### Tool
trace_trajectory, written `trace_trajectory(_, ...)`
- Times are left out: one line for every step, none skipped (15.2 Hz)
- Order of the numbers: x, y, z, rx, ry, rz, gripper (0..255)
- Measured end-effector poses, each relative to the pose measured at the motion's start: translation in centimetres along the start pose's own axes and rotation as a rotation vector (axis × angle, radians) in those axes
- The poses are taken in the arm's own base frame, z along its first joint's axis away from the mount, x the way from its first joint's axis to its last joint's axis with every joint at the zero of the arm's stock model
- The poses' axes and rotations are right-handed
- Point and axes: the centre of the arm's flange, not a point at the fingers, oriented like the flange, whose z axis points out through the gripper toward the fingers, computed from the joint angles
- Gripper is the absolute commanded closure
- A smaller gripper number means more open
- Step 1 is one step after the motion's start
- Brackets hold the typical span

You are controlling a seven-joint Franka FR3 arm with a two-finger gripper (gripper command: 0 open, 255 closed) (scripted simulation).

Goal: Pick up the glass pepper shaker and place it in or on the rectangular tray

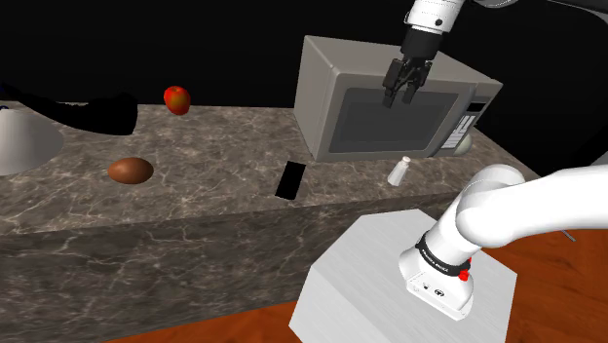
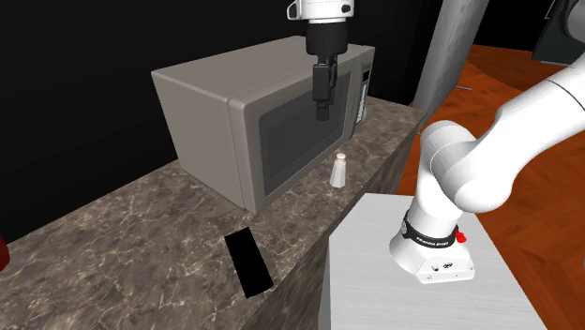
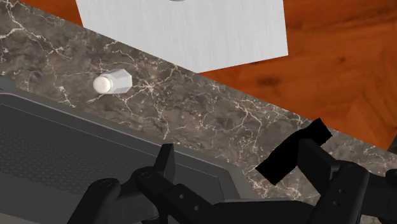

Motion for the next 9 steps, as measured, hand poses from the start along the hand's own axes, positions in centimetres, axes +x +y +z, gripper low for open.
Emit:
trace_trajectory(0.0, 0.0, 0.0, 0.000, 0.000, 0.000, 0)
trace_trajectory(-0.2, 0.2, 0.5, -0.005, 0.002, -0.004, 0)
trace_trajectory(-0.2, 0.6, 1.2, -0.011, 0.006, -0.010, 0)
trace_trajectory(-0.5, 1.4, 2.1, -0.020, 0.010, -0.018, 0)
trace_trajectory(-0.7, 2.2, 3.3, -0.028, 0.014, -0.026, 0)
trace_trajectory(-0.9, 2.8, 4.1, -0.038, 0.019, -0.035, 0)
trace_trajectory(-1.2, 3.4, 5.3, -0.048, 0.024, -0.044, 0)
trace_trajectory(-1.6, 4.1, 6.0, -0.057, 0.028, -0.053, 0)
trace_trajectory(-1.8, 4.8, 7.1, -0.067, 0.033, -0.062, 0)
